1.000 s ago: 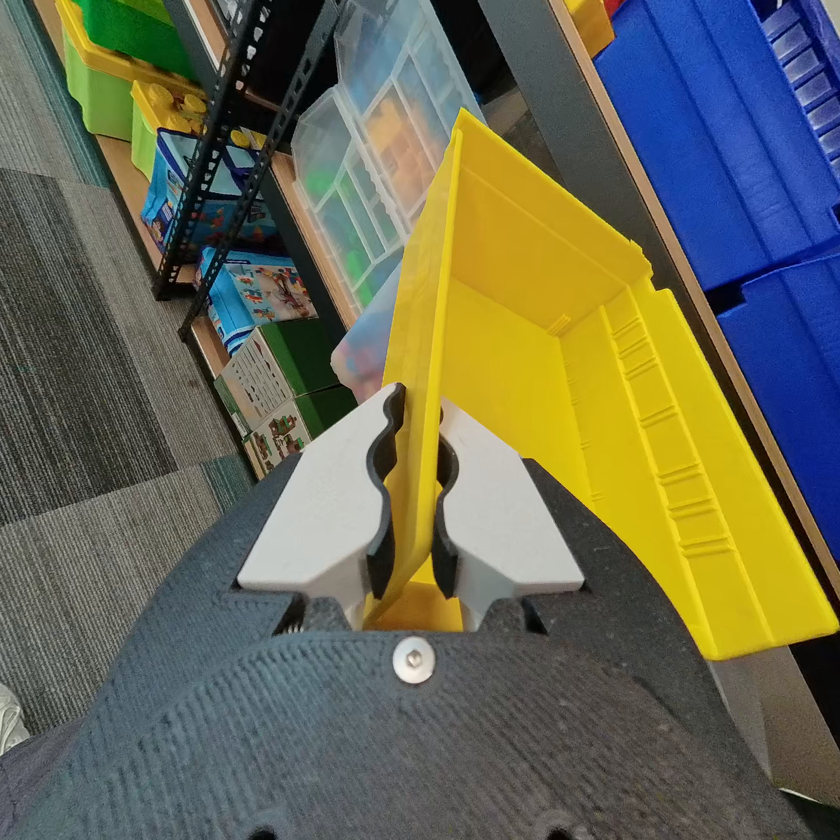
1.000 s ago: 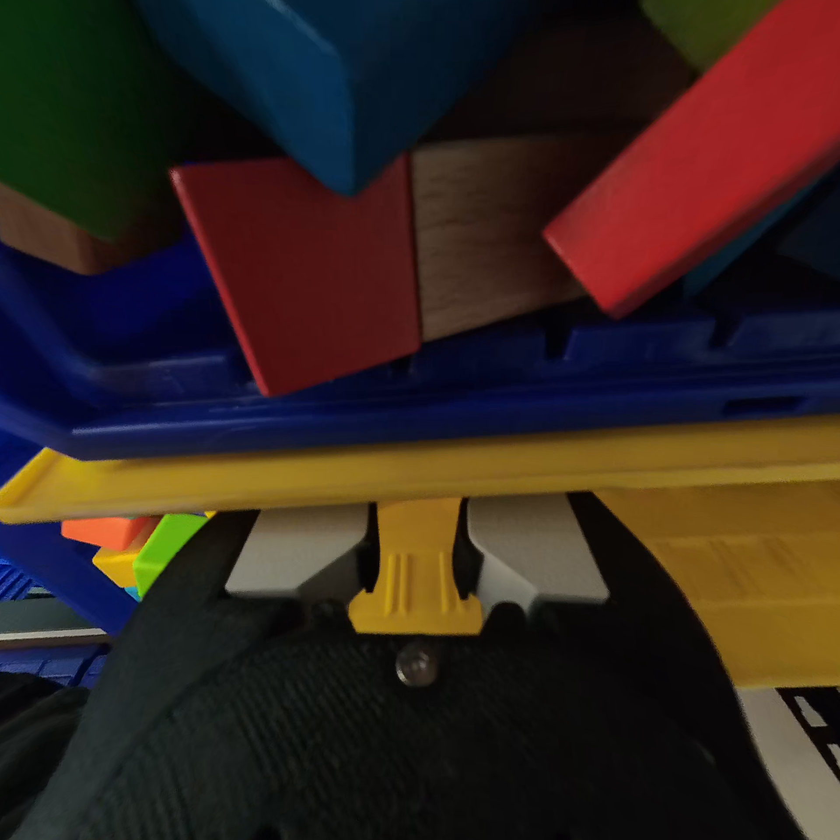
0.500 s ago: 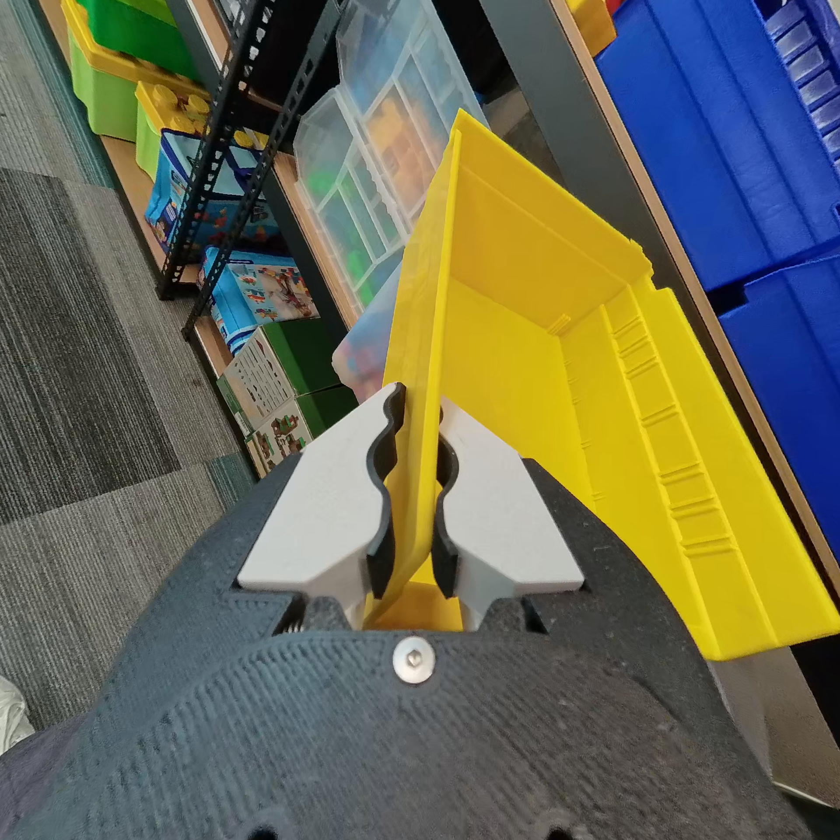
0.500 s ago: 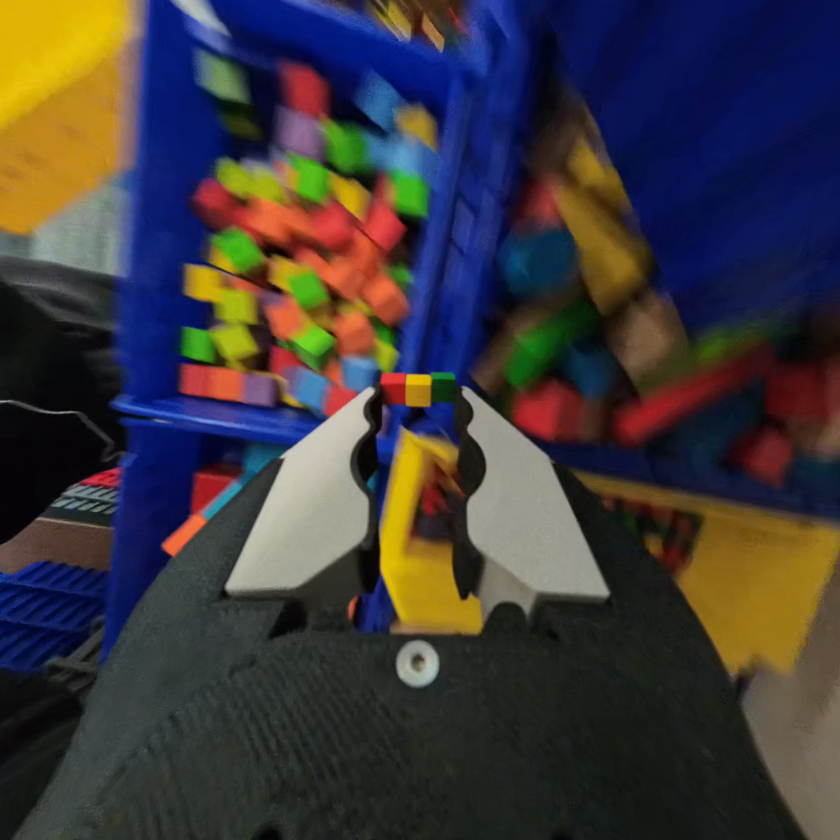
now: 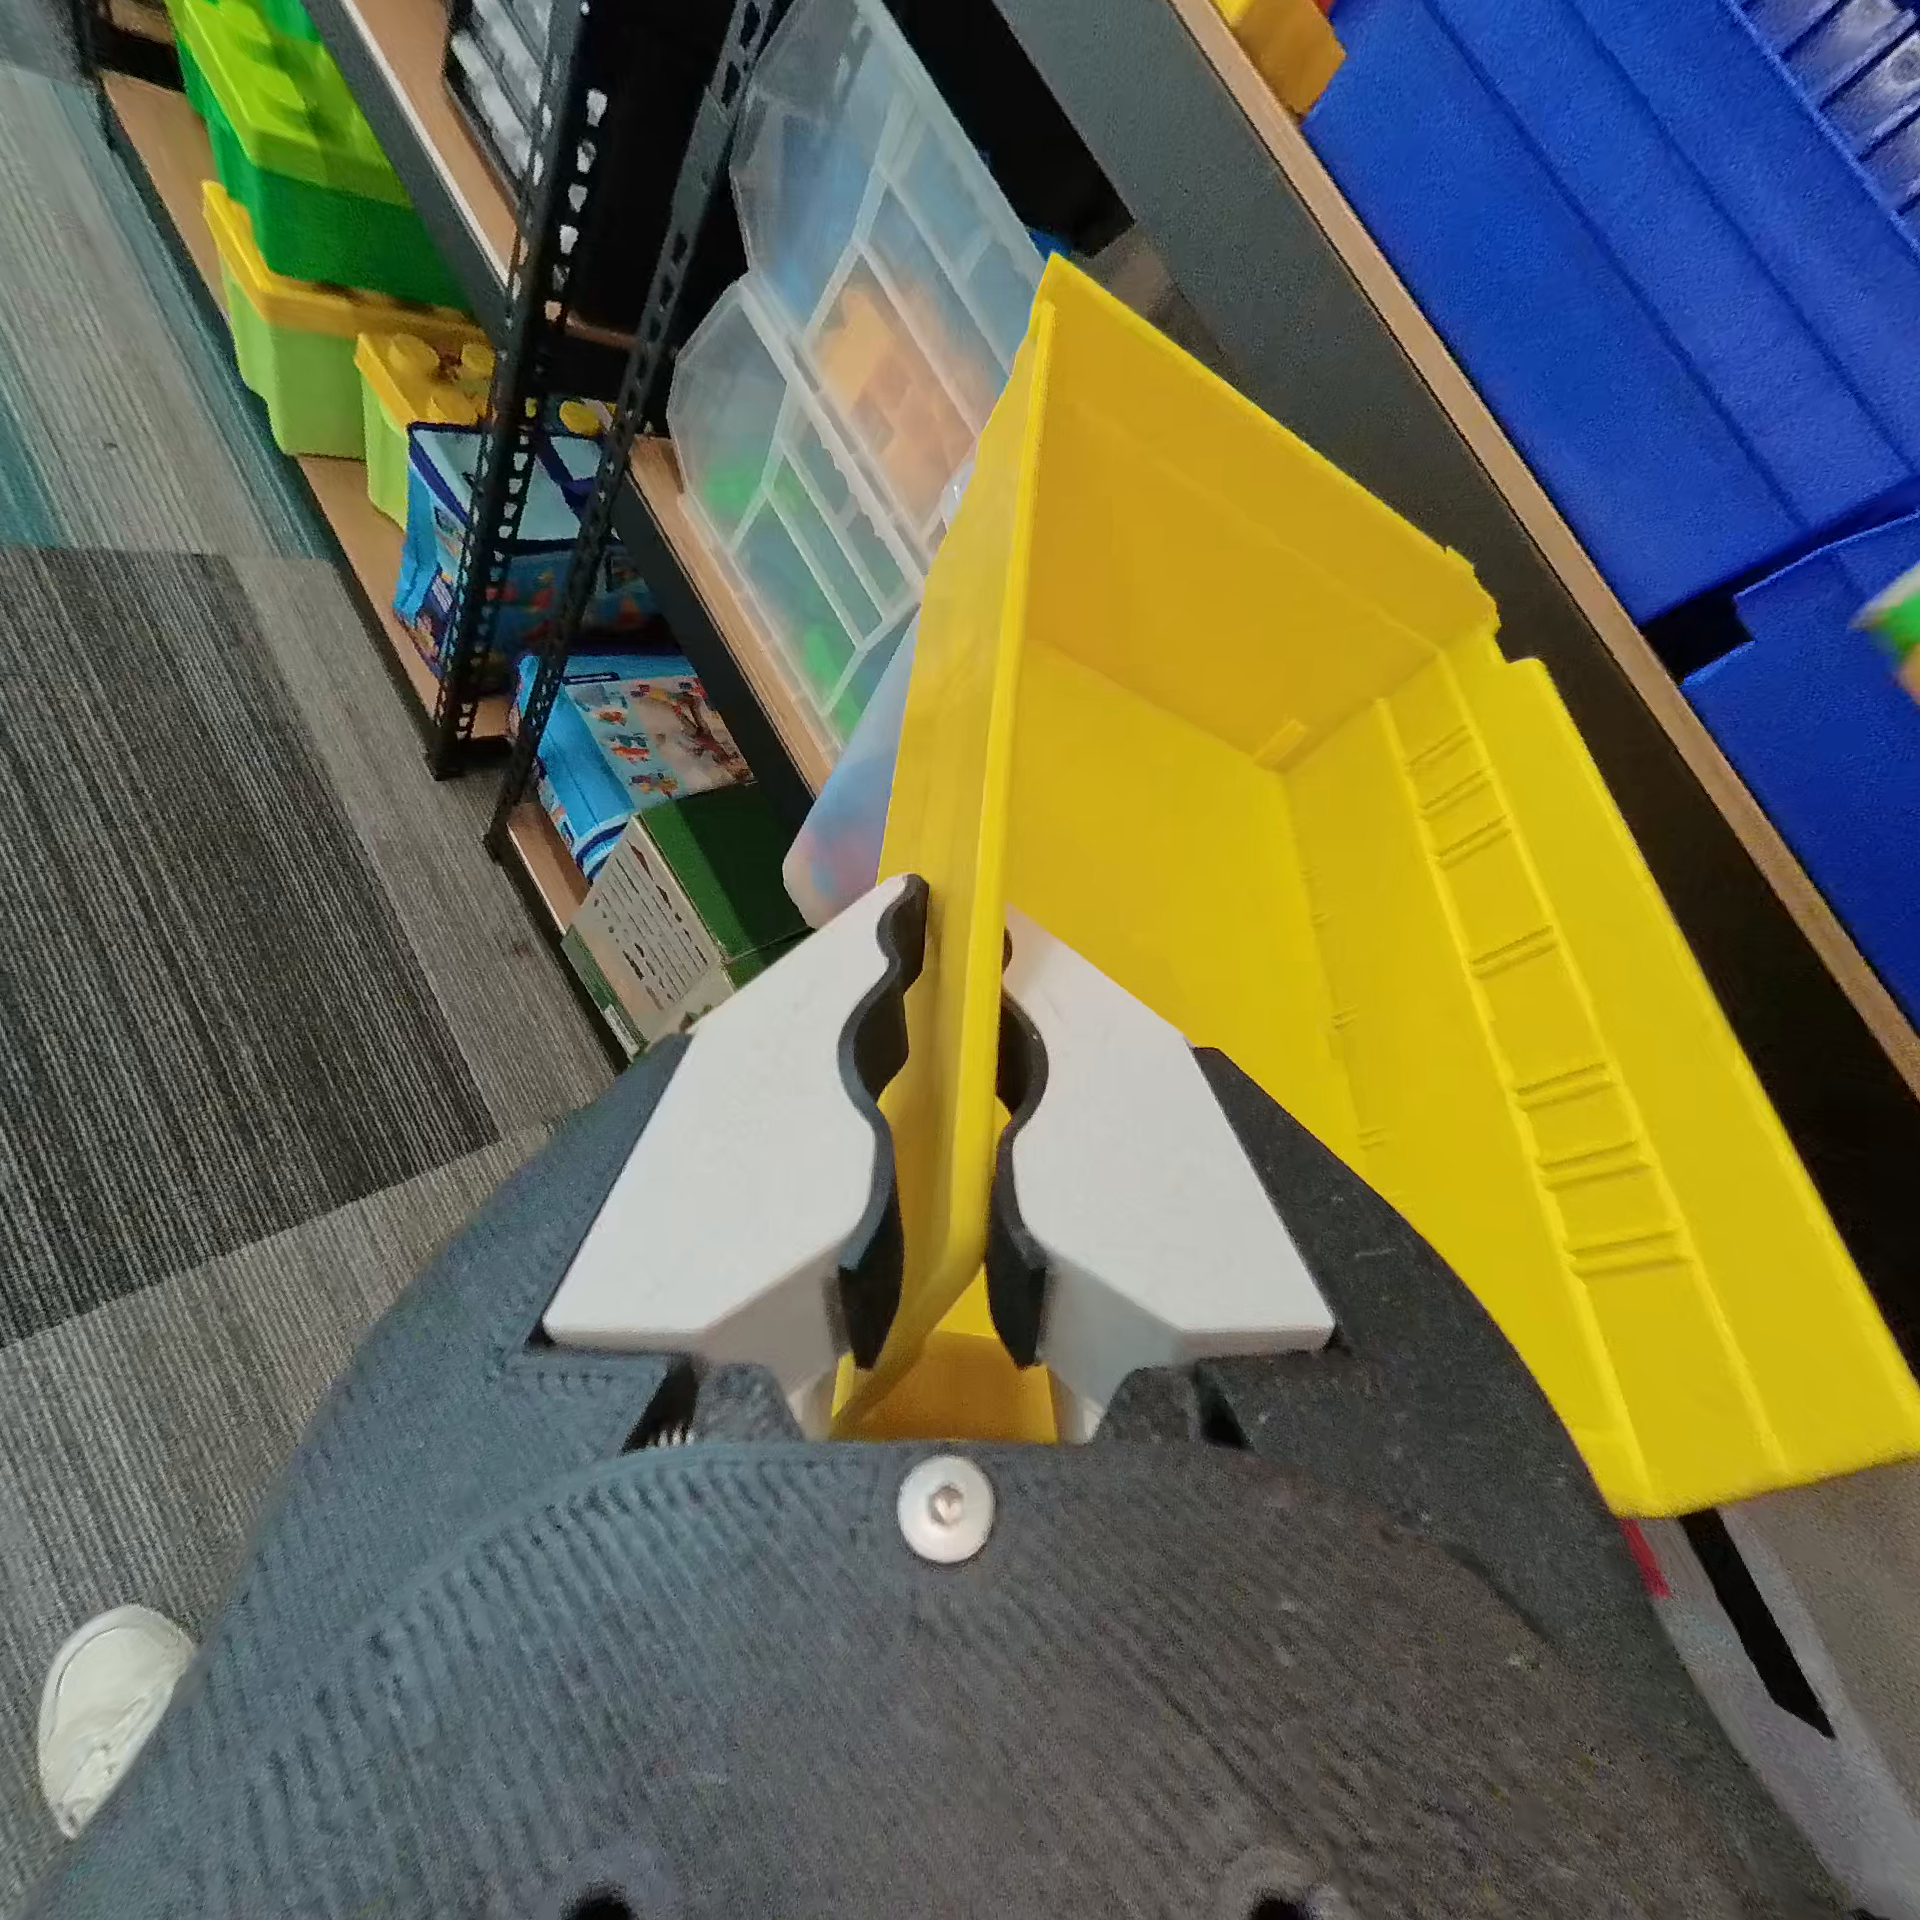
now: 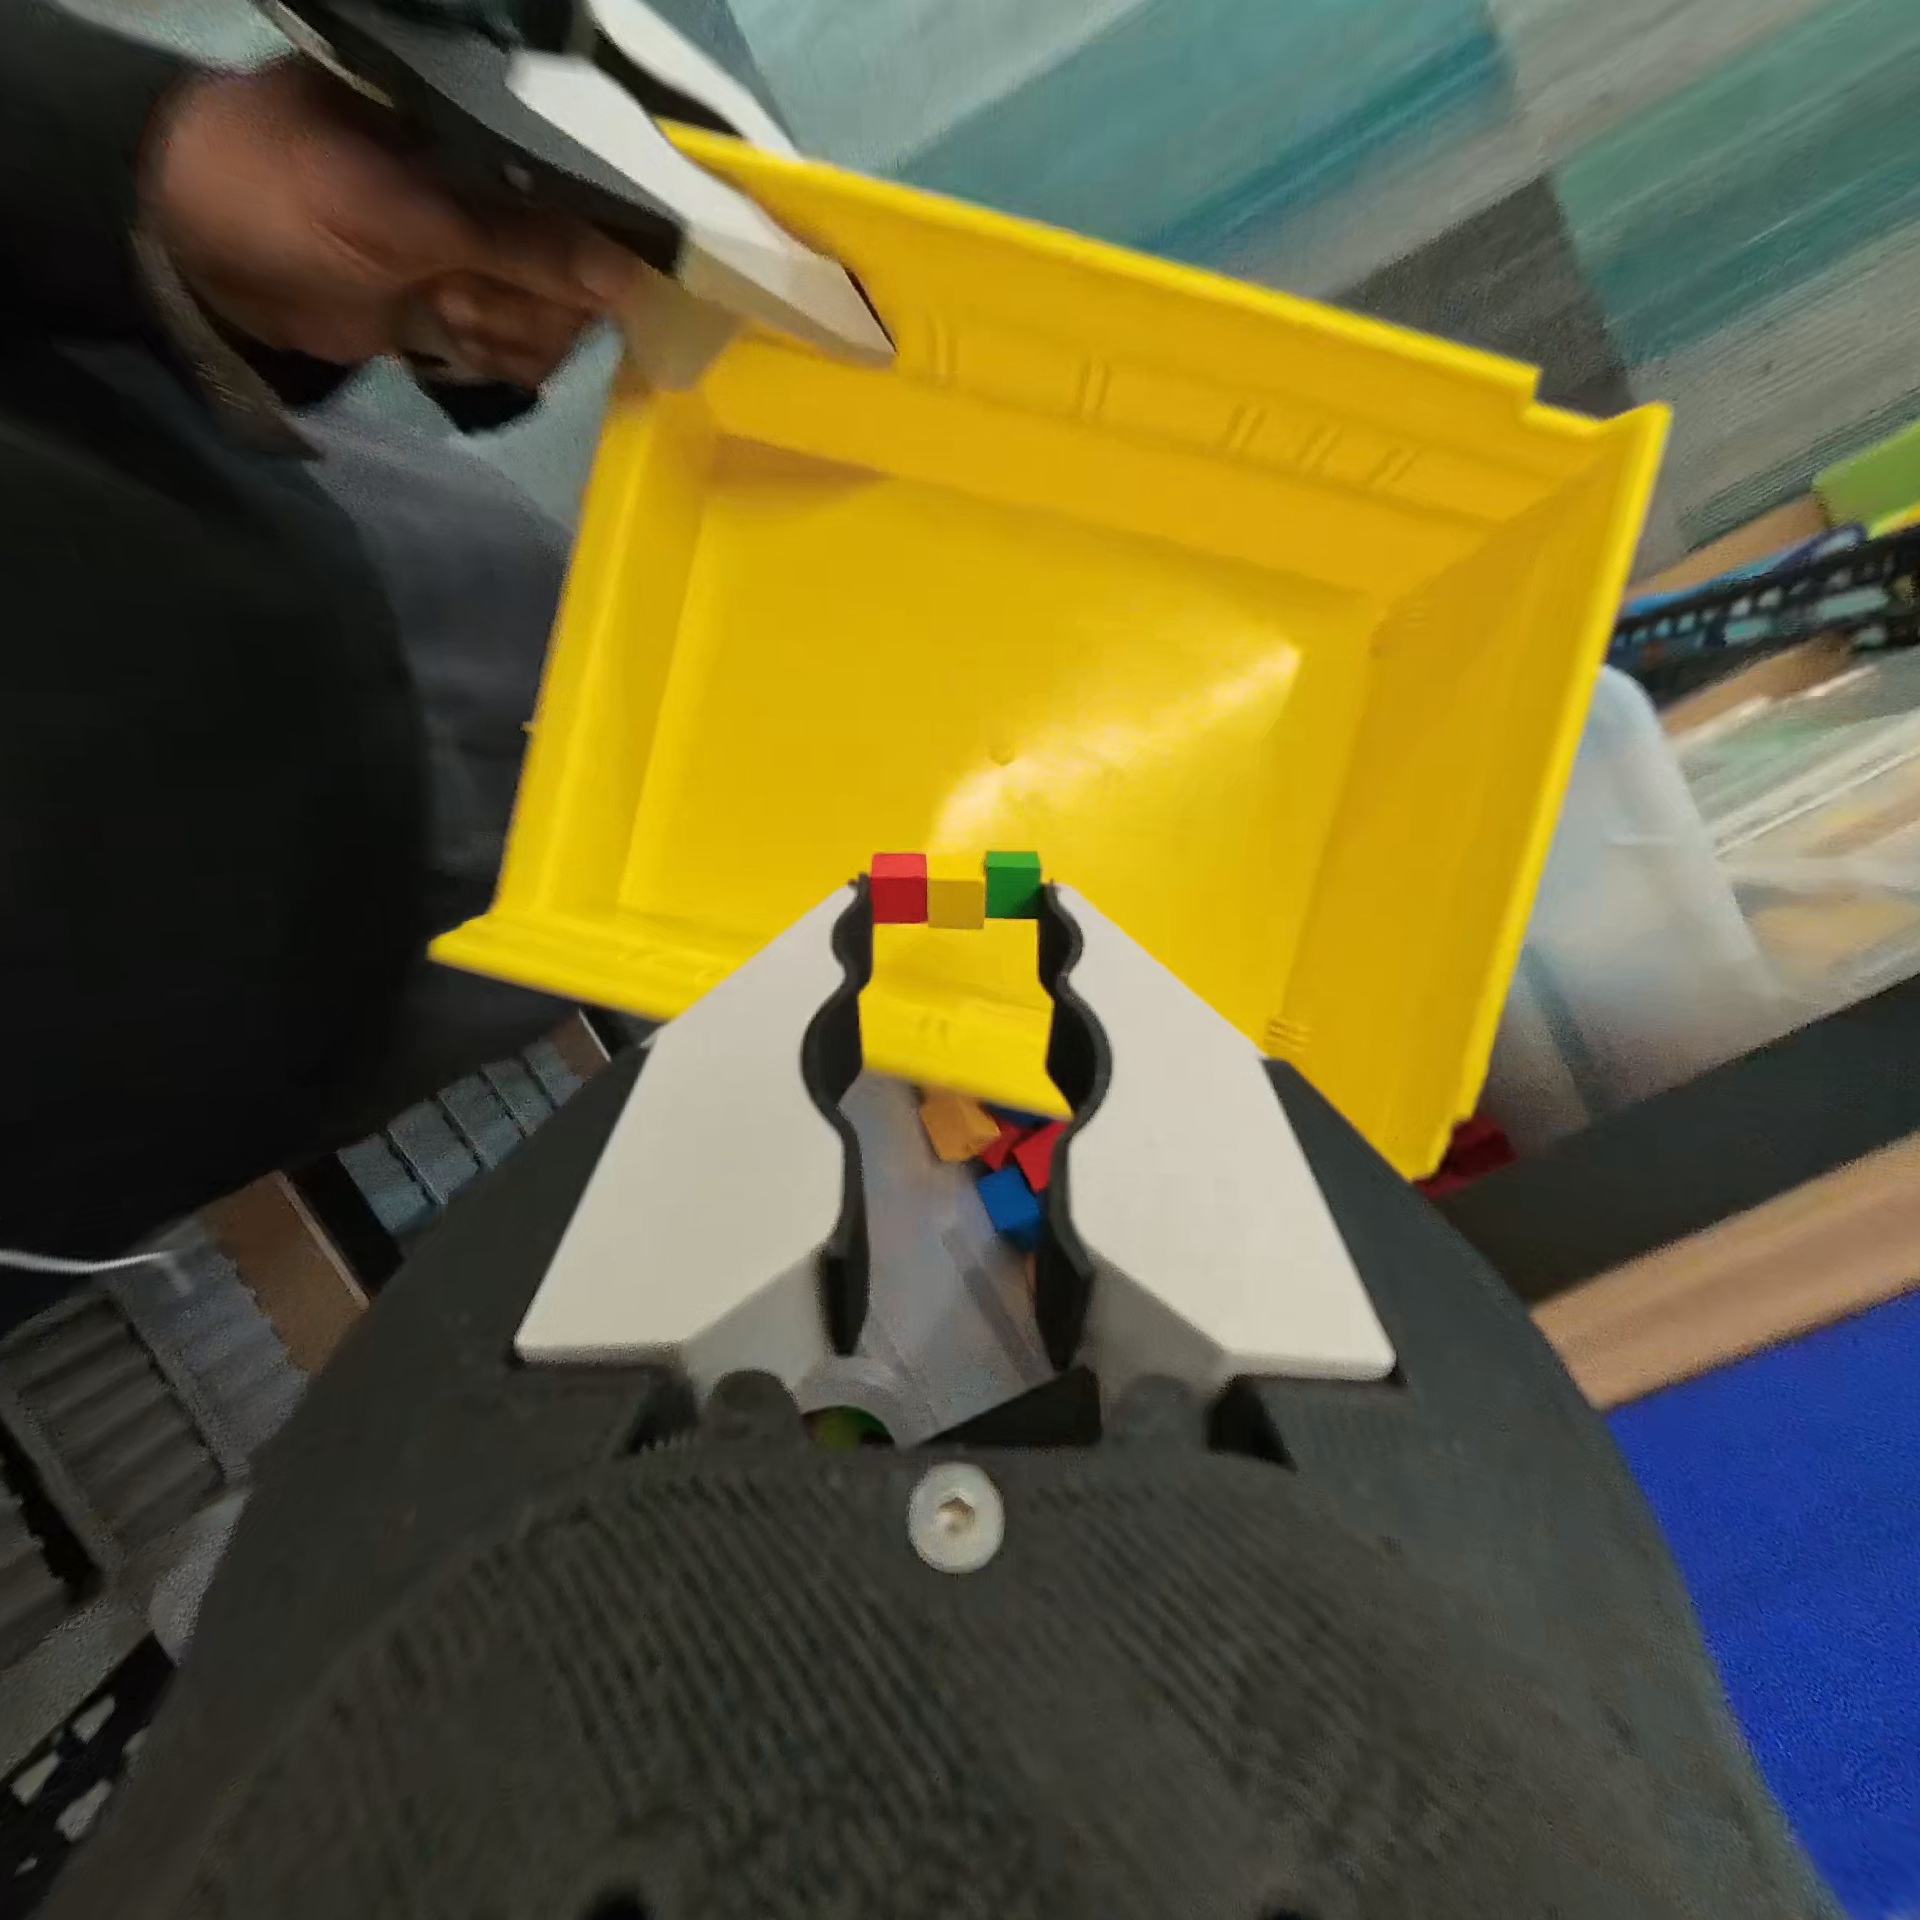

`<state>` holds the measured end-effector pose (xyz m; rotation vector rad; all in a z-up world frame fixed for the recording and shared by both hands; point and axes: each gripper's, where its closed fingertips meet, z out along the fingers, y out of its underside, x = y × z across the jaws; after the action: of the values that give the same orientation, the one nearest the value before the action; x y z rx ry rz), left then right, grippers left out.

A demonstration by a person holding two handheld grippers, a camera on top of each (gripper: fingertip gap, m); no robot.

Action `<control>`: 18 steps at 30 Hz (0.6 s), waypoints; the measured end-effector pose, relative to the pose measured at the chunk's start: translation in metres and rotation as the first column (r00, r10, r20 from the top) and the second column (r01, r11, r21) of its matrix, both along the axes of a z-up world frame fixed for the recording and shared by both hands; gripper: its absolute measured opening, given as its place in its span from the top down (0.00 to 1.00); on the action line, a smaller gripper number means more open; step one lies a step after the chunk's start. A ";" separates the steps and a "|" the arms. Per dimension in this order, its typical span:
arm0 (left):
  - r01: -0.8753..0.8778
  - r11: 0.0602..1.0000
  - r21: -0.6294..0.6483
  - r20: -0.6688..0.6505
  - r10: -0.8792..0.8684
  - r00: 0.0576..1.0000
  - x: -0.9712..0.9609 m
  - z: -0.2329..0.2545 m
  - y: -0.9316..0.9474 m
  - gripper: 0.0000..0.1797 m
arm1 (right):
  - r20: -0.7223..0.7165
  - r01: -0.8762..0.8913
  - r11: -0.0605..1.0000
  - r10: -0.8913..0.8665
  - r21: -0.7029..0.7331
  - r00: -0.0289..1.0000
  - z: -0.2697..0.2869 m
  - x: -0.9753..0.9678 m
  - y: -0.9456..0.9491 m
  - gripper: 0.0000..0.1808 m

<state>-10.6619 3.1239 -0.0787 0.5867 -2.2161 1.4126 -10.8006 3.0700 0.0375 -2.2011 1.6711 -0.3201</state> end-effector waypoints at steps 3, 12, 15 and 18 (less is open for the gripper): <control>0.003 1.000 0.003 0.013 -0.003 1.000 -0.004 -0.004 -0.002 0.99 | -0.137 -0.033 0.996 0.021 -0.083 0.990 -0.052 0.015 -0.007 0.83; 0.001 1.000 -0.004 -0.008 -0.001 1.000 0.001 -0.008 -0.002 0.99 | -0.175 0.004 0.985 -0.035 -0.171 0.984 -0.074 0.007 -0.013 0.74; 0.009 1.000 -0.004 -0.006 -0.009 1.000 0.002 -0.007 -0.003 0.99 | -0.100 0.078 0.980 -0.098 -0.183 0.990 -0.044 -0.006 -0.017 0.74; 0.017 1.000 -0.005 0.001 -0.017 1.000 0.001 -0.007 -0.004 0.99 | -0.023 0.161 0.964 -0.169 -0.214 0.985 -0.010 -0.030 -0.024 0.74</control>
<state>-10.6610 3.1194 -0.0853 0.5642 -2.2122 1.4097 -10.8305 3.0458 0.0278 -2.2324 1.9280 -0.5227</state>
